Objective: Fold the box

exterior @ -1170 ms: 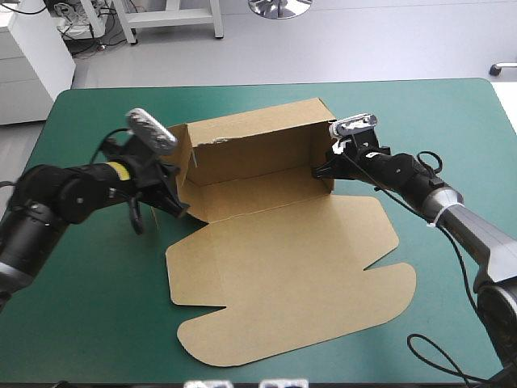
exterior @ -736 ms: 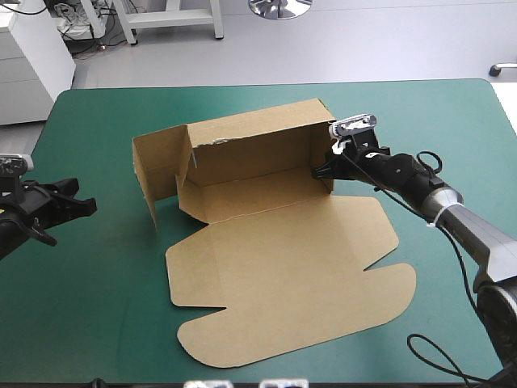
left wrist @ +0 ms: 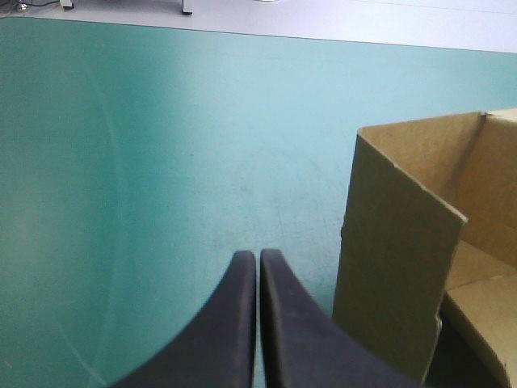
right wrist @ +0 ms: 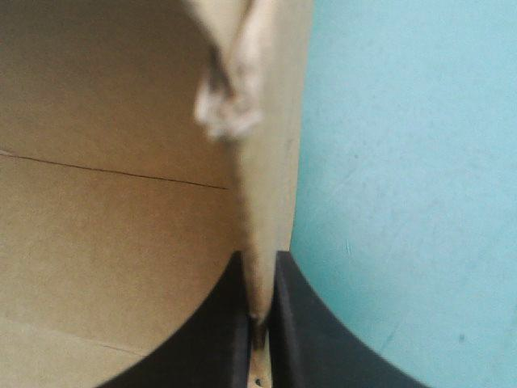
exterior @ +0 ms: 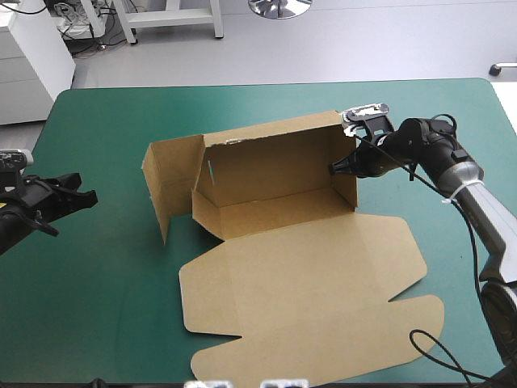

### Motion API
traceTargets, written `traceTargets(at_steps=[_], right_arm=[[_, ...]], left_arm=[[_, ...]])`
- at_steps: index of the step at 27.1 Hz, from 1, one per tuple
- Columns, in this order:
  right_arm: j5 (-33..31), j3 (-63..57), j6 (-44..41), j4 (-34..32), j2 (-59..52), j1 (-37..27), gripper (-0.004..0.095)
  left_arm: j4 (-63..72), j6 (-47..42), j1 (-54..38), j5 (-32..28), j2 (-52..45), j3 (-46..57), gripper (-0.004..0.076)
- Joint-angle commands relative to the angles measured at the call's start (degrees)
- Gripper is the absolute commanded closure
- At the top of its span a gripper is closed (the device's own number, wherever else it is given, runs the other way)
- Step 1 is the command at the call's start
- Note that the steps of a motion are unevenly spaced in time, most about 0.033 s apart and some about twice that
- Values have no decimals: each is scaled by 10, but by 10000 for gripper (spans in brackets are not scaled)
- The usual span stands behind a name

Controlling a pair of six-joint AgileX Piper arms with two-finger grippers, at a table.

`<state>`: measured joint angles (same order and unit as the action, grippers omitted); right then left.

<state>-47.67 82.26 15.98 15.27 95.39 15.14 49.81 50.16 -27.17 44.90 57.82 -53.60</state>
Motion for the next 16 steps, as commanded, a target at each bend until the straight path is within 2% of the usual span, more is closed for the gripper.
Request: traceTargets(at_steps=[1, 4, 8, 16], right_arm=[[-75, 50, -27, -7, -24, -5, 920], [-127, 70, -44, -6, -25, -5, 920], [-235, 103, -59, 8, -25, -5, 919], [-240, 113, -72, -10, 8, -5, 920]], left_arm=[[30, 4, 21, -27, 16, -16, 727], [32, 4, 29, -32, 32, -18, 727], [29, 14, 56, -37, 48, -34, 727], [28, 30, 71, -27, 52, -43, 727]])
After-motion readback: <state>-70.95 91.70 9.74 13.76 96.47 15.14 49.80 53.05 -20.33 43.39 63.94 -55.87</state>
